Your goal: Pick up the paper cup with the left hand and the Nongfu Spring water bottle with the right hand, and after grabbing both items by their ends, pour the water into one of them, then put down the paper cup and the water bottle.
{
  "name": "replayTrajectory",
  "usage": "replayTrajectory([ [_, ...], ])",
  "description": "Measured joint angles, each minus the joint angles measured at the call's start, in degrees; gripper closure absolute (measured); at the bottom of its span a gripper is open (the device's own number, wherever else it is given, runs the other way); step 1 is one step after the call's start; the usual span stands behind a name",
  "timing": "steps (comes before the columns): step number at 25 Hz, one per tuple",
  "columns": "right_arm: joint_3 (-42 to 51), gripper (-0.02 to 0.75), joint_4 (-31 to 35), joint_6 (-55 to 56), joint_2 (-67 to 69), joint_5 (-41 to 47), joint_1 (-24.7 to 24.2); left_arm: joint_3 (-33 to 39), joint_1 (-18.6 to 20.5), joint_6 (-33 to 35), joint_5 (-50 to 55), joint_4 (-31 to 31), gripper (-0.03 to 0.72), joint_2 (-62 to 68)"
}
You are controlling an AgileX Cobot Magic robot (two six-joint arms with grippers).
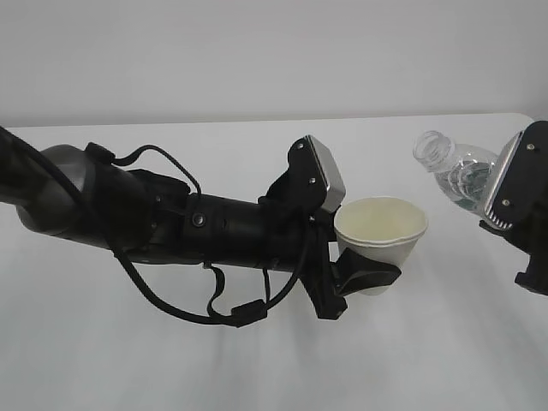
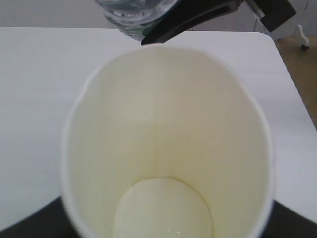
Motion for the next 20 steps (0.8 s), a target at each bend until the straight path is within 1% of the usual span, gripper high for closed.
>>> replayTrajectory([
  [5, 0.00, 0.365, -2.91, 0.00, 0.00, 0.65, 0.00, 0.00, 0.00, 0.00, 0.00, 0.00, 0.270, 0.00],
  [20, 0.00, 0.365, -8.81, 0.00, 0.00, 2.55, 0.00, 0.00, 0.00, -0.10, 0.00, 0.10, 0.270, 0.00],
])
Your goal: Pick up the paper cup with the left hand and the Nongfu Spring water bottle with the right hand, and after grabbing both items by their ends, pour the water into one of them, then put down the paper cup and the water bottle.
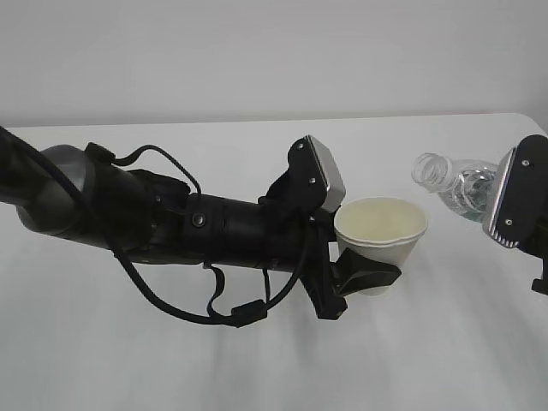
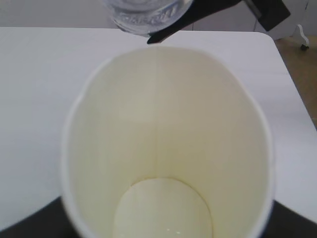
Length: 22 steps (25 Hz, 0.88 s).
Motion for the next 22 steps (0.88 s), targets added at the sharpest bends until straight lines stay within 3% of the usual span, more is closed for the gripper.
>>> replayTrajectory([
  [22, -1.07, 0.365, -4.55, 0.00, 0.00, 0.26, 0.00, 0.00, 0.00, 0.00, 0.00, 0.00, 0.270, 0.00],
])
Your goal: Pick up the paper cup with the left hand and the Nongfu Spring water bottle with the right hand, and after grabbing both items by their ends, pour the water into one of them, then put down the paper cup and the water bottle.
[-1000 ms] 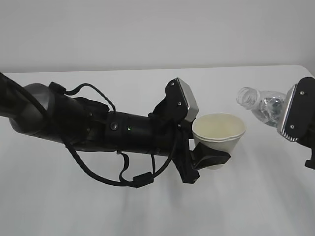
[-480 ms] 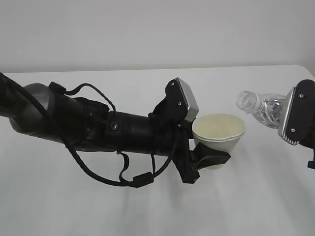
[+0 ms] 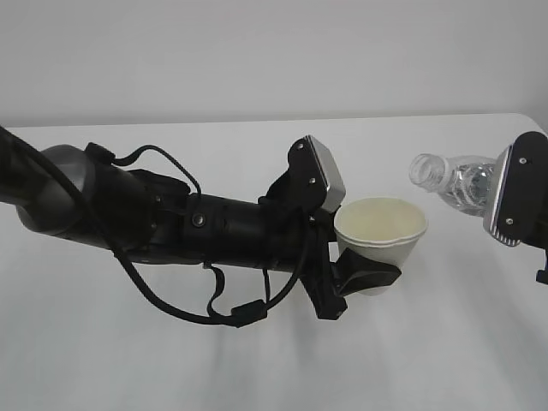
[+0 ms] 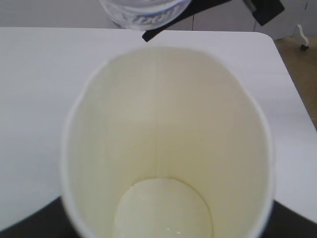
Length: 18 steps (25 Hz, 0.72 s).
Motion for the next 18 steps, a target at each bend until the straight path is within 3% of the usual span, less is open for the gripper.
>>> replayTrajectory([
  [18, -1.00, 0.365, -4.45, -0.09, 0.00, -0.37, 0.00, 0.00, 0.00, -2.11, 0.13, 0.00, 0.271, 0.00],
])
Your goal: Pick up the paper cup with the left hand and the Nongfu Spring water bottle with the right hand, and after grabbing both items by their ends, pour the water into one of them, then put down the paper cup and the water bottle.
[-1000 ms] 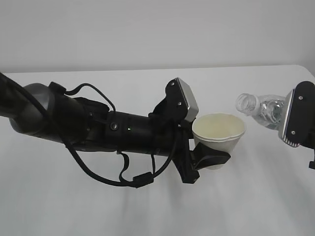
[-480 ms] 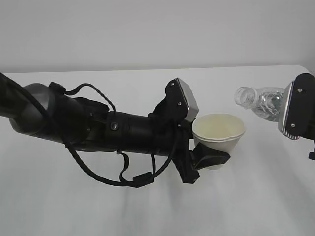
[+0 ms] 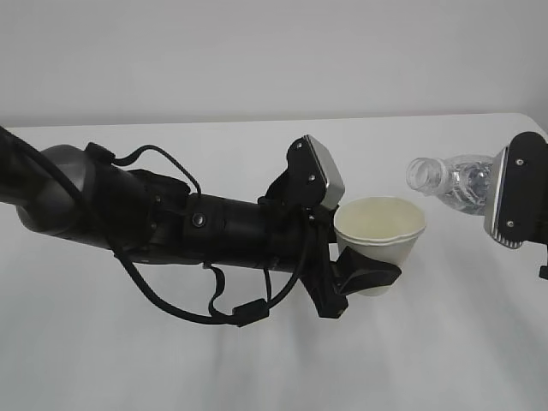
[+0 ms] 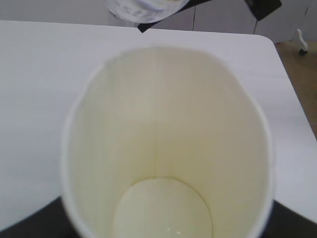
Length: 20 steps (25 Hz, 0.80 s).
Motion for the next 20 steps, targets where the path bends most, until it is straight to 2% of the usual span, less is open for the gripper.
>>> replayTrajectory([
  [14, 0.00, 0.366, -1.37, 0.00, 0.00, -0.20, 0.00, 0.00, 0.00, -1.28, 0.00, 0.24, 0.271, 1.24],
  [20, 0.00, 0.366, -2.82, 0.00, 0.00, -0.30, 0.00, 0.00, -1.48, -1.28, 0.00, 0.24, 0.271, 1.24],
])
